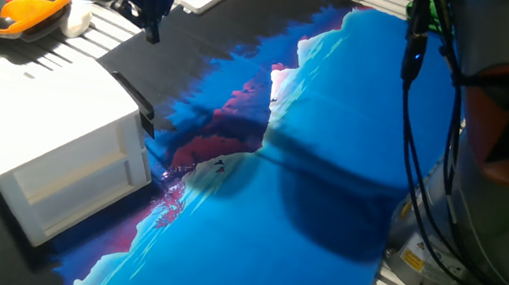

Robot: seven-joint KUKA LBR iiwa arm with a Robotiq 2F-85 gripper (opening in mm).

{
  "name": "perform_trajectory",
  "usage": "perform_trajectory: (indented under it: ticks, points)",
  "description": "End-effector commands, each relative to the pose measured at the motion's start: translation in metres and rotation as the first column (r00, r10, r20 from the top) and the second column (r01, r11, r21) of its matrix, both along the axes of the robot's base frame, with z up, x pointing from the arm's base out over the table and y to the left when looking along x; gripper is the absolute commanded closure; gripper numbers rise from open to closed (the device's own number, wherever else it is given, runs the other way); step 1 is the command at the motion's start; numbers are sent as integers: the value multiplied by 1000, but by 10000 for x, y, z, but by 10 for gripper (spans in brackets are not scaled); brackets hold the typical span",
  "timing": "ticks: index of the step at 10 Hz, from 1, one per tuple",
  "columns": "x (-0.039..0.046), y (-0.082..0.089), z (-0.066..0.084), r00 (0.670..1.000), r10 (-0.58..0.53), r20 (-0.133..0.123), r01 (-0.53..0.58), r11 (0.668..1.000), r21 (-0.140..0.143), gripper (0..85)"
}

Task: Grasp the handle and close the drawer

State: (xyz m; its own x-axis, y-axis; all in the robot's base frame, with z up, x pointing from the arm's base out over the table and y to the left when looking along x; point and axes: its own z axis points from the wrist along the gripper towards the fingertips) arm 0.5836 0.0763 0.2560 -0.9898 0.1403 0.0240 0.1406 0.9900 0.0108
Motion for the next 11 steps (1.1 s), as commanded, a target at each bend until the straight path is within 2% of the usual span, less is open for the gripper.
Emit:
perform_trajectory:
  ticks: [1,11]
  points:
    - [0,4,-3,1000,2,-1,-2,1000,-3,850]
    - [5,34,-17,1000,7,3,-7,1000,-13,850]
